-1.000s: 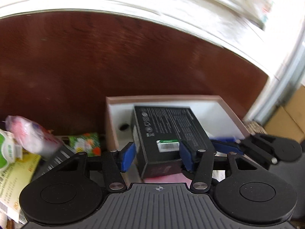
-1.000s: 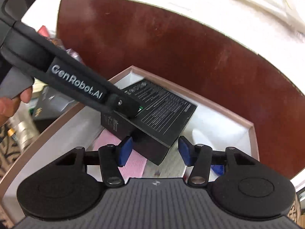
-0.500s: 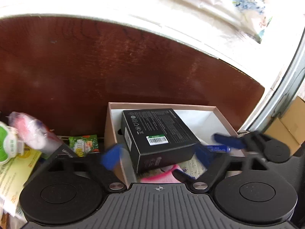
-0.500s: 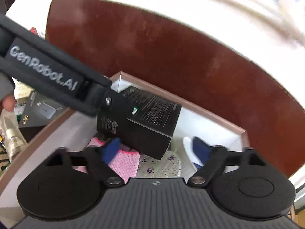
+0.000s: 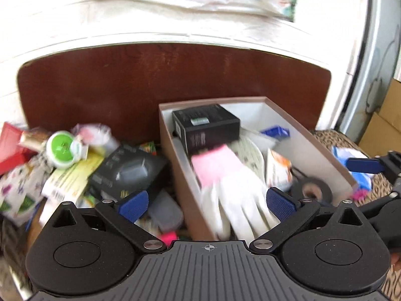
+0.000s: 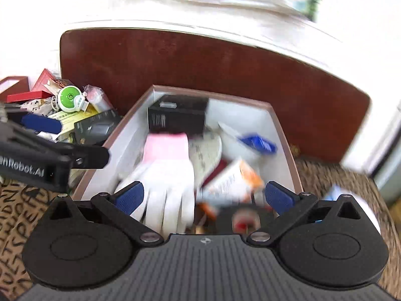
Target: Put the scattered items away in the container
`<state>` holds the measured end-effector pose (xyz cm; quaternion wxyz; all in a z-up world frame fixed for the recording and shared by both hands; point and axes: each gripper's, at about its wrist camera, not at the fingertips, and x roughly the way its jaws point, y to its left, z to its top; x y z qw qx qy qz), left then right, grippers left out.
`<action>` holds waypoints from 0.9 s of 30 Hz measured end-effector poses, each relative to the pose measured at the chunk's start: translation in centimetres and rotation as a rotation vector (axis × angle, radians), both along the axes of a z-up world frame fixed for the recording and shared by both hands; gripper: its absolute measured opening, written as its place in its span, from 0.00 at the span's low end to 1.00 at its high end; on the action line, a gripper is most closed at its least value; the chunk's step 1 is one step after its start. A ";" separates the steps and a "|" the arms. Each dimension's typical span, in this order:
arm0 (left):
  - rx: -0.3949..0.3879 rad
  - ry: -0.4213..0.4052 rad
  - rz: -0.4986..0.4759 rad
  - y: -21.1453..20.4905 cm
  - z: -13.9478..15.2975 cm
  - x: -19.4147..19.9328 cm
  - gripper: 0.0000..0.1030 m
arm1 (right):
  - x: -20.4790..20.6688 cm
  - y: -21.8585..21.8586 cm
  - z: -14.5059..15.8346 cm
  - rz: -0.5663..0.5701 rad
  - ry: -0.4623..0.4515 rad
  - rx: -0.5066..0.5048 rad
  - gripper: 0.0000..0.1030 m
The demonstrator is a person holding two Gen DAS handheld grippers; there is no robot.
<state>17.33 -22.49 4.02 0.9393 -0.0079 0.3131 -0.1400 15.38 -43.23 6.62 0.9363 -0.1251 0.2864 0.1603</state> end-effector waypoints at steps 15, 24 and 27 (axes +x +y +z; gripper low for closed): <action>0.036 0.055 0.016 0.7 -2.7 -11.4 1.00 | -13.1 -1.8 -3.0 -0.218 0.005 0.046 1.00; 0.041 -0.019 -0.021 0.7 -1.0 -14.3 1.00 | -15.1 -0.8 -1.7 -0.218 -0.026 0.040 1.00; 0.003 -0.016 -0.034 1.0 -0.8 -14.6 1.00 | -15.2 -0.4 -1.6 -0.214 -0.021 0.048 1.00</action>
